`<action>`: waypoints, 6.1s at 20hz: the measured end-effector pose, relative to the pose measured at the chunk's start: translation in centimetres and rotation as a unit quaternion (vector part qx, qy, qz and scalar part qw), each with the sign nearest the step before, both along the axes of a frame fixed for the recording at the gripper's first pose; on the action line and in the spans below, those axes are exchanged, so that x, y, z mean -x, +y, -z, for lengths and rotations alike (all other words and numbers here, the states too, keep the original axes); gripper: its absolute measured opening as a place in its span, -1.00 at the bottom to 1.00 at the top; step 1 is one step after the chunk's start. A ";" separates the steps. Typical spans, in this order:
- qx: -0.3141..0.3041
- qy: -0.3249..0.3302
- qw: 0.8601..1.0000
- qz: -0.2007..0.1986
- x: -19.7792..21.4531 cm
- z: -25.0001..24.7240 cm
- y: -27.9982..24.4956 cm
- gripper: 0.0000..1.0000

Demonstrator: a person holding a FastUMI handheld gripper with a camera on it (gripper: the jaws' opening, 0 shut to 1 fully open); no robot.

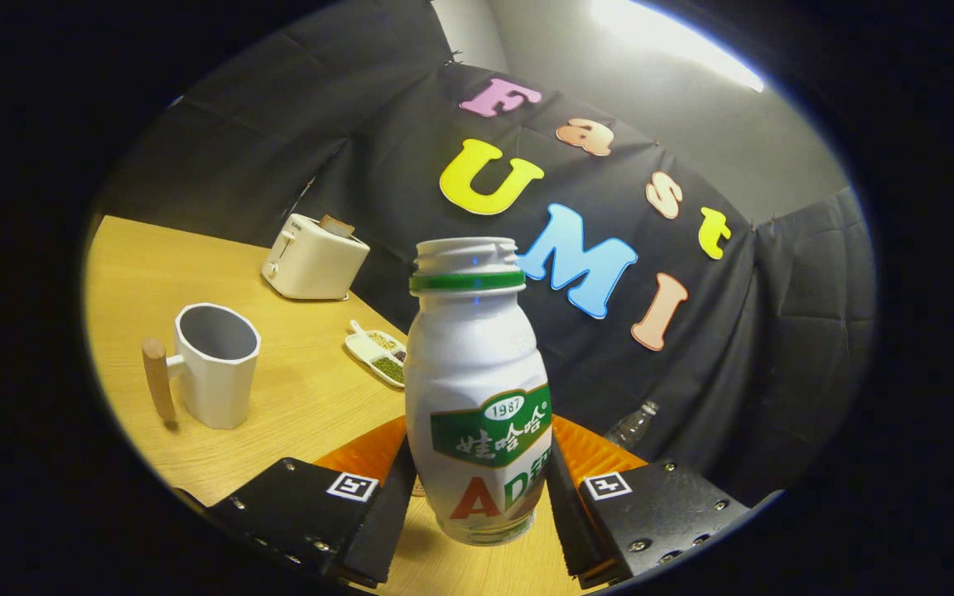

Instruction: Take the bottle from table, then pour the juice into the cup, finally place the bottle on the coaster

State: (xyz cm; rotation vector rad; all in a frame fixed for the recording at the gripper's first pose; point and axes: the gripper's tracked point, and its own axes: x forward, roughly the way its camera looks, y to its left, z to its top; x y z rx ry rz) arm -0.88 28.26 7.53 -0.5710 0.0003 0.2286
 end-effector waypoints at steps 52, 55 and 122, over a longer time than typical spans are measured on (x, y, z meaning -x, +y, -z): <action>0.411 -0.152 0.899 -0.007 -1.0 -1.9 8.1 0.51; 0.427 -0.160 0.890 -0.007 -1.2 -1.8 8.2 0.51; 0.576 -0.257 0.776 -0.015 -1.0 -4.3 9.7 0.50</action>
